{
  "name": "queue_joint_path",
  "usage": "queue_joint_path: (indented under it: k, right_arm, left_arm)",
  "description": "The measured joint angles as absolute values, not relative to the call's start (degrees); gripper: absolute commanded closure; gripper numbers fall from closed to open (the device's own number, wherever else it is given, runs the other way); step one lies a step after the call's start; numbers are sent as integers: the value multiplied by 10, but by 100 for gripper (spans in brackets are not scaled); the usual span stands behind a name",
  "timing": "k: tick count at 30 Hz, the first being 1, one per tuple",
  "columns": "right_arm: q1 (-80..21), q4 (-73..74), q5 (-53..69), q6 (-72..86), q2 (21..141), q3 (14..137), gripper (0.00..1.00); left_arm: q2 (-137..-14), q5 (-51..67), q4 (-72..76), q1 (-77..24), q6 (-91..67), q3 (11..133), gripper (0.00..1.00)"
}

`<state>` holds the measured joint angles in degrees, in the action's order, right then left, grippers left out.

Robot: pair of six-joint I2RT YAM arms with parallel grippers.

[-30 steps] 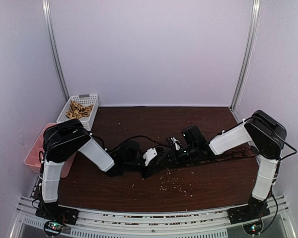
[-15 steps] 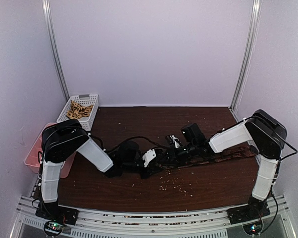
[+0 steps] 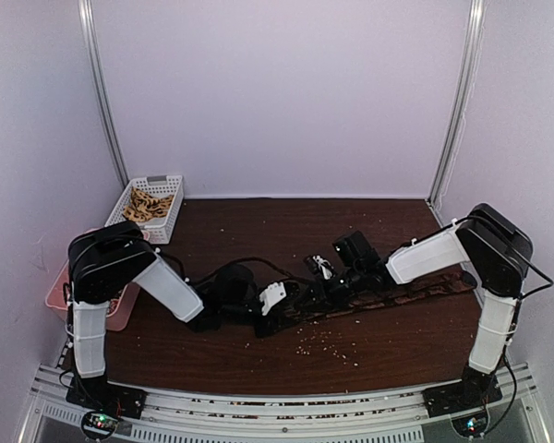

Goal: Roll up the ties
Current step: Roll the tie at the center of the board.

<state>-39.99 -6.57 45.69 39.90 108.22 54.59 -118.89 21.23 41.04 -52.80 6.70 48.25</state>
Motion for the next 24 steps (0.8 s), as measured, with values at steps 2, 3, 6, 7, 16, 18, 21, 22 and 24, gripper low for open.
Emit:
queue_joint_path:
  k: [2, 3, 6, 7, 16, 18, 21, 22, 24]
  right_arm:
    - [-394, -55, 451, 388, 1085, 547, 100]
    - [-392, -53, 449, 385, 1088, 548, 100]
    - [-390, -45, 447, 373, 1091, 549, 100]
    - [-390, -44, 445, 370, 1091, 549, 100]
    - [-389, -51, 434, 348, 1091, 540, 100]
    - [-389, -56, 434, 348, 1091, 537, 100]
    - [-389, -58, 430, 344, 1091, 536, 100]
    - [-389, -58, 430, 344, 1091, 536, 100]
    - [-389, -59, 425, 342, 1091, 535, 100]
  left_arm:
    - [-1181, 210, 401, -526, 66, 478, 39]
    - [-1178, 208, 399, -525, 67, 476, 37]
    - [-1166, 197, 401, -525, 61, 460, 30]
    - [-1161, 192, 404, -525, 58, 452, 26]
    - [-1052, 70, 482, -525, -15, 305, 2]
    - [-1034, 42, 510, -525, -43, 289, 2]
    - [-1030, 44, 515, -522, -62, 298, 2]
    - [-1030, 53, 504, -521, -63, 306, 2]
    - [-1035, 67, 498, -522, -63, 321, 2]
